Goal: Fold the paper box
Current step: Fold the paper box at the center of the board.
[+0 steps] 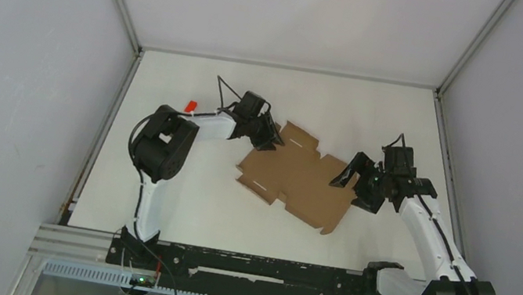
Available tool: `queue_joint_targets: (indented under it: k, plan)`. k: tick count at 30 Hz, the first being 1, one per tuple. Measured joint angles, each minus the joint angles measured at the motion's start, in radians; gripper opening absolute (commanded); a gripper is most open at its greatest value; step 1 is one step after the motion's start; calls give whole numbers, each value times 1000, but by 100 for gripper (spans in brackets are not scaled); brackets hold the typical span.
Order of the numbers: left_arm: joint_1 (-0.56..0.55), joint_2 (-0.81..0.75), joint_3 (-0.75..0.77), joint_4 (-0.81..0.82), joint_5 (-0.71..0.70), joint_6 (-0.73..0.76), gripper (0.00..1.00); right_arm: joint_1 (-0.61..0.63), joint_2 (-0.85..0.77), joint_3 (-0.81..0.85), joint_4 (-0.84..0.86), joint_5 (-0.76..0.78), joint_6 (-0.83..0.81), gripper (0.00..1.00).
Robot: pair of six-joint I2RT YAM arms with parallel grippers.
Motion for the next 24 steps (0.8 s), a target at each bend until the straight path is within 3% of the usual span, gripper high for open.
queue_joint_targets:
  k: [7, 24]
  plan:
    - [0, -13, -31, 38, -3, -4, 43, -25, 19, -64, 32, 19, 31, 98]
    - [-1, -42, -69, 45, -8, 8, 43, -73, 249, -93, 222, -49, 45, 94]
